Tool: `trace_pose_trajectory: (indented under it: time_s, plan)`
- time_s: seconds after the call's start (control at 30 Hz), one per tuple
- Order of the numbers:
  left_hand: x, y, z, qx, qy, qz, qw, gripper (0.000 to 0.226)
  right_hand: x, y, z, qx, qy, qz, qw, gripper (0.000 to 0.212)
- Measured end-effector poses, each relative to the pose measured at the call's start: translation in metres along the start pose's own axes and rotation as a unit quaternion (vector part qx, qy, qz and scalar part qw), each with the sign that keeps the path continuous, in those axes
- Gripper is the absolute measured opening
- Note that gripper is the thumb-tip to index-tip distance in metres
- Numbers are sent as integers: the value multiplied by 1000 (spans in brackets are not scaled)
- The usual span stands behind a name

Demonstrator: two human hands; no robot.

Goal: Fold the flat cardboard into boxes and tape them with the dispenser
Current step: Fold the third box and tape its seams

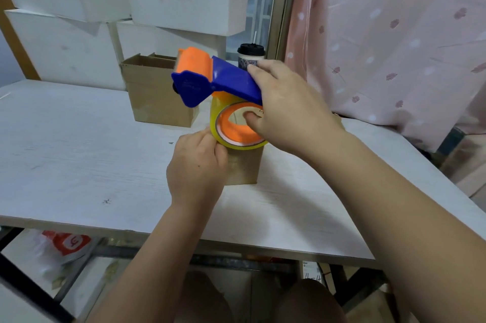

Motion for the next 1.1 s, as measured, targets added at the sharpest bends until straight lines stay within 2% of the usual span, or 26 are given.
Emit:
trace_pose_trajectory:
  time_s: [0.2,0.4,0.47,0.57,0.6,0.67,0.87,1.1]
  plan:
    - [-5,-1,-5,-5,39,9,999,16,-8,1,6,-27,25,30,999,59]
    - [-6,0,-9,-6,56,11,998,15,-26,-10,12,-57,155,80,983,56]
    - [-6,0,-9,-5,58,9,998,16,-38,-12,22,-32,247,138,959,53]
    - [-7,1,-11,-10,58,15,998,16,-52,-21,49,35,418,236,877,46]
    - [-8,2,-11,-11,60,17,998,17,-55,-25,56,38,442,259,858,45]
    - [-6,3,-10,-4,69,12,998,19,-56,-28,61,28,460,273,844,53]
    - [-9,4,-12,1,105,32,994,13,-57,-11,50,41,435,223,871,57]
    - [-29,9,-8,28,214,138,967,9,-64,3,33,48,378,179,907,56]
Point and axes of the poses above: each hand's wrist, its own y-axis towards the middle knuckle, its own z-axis out of the palm, x = y × z, the point moved 8 cm from there along y, towards the middle knuckle, and after that the axes turned 12 degrees about z, right-handed, at the moved point
